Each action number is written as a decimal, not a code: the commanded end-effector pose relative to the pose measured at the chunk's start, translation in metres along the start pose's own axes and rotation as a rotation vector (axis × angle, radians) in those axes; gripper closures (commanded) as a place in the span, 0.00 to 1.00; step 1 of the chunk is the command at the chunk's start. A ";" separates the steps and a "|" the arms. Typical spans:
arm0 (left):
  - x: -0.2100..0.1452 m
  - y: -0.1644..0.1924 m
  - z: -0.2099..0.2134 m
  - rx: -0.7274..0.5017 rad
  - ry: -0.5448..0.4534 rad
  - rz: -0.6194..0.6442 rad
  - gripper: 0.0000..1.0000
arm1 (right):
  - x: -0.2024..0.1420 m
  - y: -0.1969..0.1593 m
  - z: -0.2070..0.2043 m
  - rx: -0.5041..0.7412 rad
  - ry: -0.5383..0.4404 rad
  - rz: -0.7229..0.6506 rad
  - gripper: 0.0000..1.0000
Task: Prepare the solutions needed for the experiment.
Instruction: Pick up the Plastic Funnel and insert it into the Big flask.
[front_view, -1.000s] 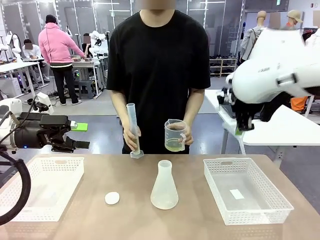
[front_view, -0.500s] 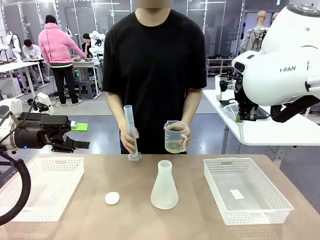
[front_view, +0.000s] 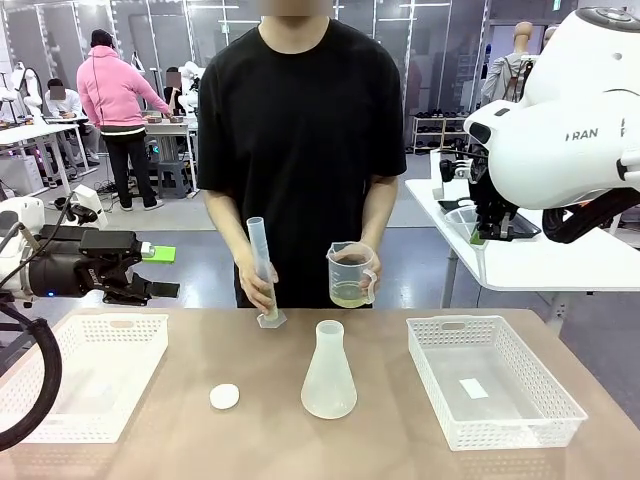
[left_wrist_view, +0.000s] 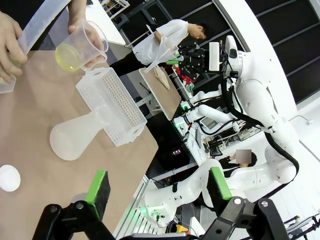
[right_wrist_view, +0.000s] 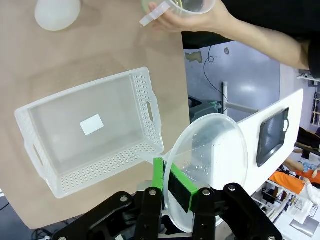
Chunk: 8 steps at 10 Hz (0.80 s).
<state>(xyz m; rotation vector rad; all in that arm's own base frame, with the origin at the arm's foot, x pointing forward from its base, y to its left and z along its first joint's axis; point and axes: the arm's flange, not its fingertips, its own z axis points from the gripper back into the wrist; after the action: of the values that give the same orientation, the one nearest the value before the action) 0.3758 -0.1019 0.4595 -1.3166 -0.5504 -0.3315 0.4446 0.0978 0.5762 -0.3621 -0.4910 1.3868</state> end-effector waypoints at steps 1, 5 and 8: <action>-0.001 -0.003 0.000 0.000 0.013 0.006 0.00 | 0.001 -0.003 0.003 0.001 0.011 0.002 1.00; -0.001 -0.003 0.000 0.000 0.013 0.006 0.00 | 0.001 -0.003 0.003 0.001 0.011 0.002 1.00; -0.001 -0.003 0.000 0.000 0.013 0.006 0.00 | 0.011 0.010 -0.002 0.004 -0.035 0.065 0.94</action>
<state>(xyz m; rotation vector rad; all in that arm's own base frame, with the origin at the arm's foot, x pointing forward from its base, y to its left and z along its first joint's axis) 0.3758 -0.1018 0.4595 -1.3166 -0.5504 -0.3315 0.4431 0.1032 0.5744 -0.3605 -0.4905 1.4071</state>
